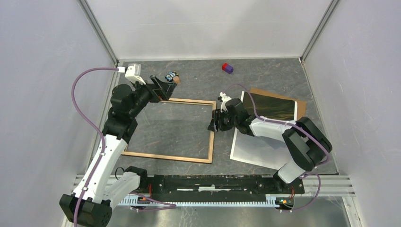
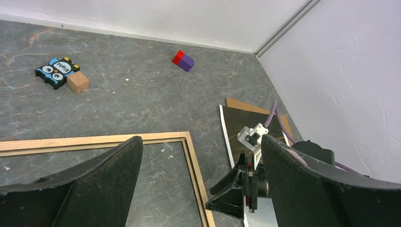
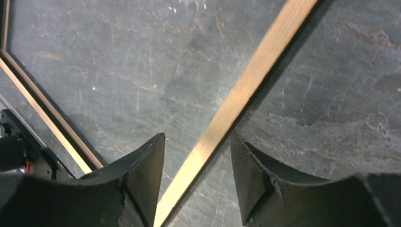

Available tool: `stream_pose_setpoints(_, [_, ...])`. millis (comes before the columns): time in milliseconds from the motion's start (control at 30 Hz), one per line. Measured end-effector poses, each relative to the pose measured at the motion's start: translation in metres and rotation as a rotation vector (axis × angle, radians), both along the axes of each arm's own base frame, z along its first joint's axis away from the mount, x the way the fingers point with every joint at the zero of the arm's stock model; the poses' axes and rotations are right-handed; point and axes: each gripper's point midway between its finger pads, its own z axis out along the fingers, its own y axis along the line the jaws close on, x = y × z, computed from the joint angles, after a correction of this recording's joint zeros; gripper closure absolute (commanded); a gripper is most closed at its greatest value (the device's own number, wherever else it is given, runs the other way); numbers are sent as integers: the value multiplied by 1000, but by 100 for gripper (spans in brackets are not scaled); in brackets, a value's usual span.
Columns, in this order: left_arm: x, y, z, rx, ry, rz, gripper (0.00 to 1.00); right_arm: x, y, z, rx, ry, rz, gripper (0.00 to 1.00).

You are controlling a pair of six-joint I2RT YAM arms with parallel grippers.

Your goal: Put the photo into the frame

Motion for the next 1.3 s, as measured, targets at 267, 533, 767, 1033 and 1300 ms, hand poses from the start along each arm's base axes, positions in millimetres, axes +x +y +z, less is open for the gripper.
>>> stream_pose_setpoints(267, [3, -2, -3, -6, 13, -7, 0, 12, -12, 13, -87, -103, -1, 18])
stream_pose_setpoints(533, [18, -31, -42, -60, 160, -111, 0, 29, -112, 52, -371, -360, -204, 6])
stream_pose_setpoints(767, [13, -104, -129, -7, 470, -328, 0, 21, -244, 7, -578, -216, -531, 7])
stream_pose_setpoints(1033, [-96, -232, -185, 145, 595, -682, 0, -18, -313, -29, -502, -111, -805, 9])
stream_pose_setpoints(1300, [-116, -281, -248, 155, 693, -660, 5, -7, -322, -27, -374, -167, -875, 11])
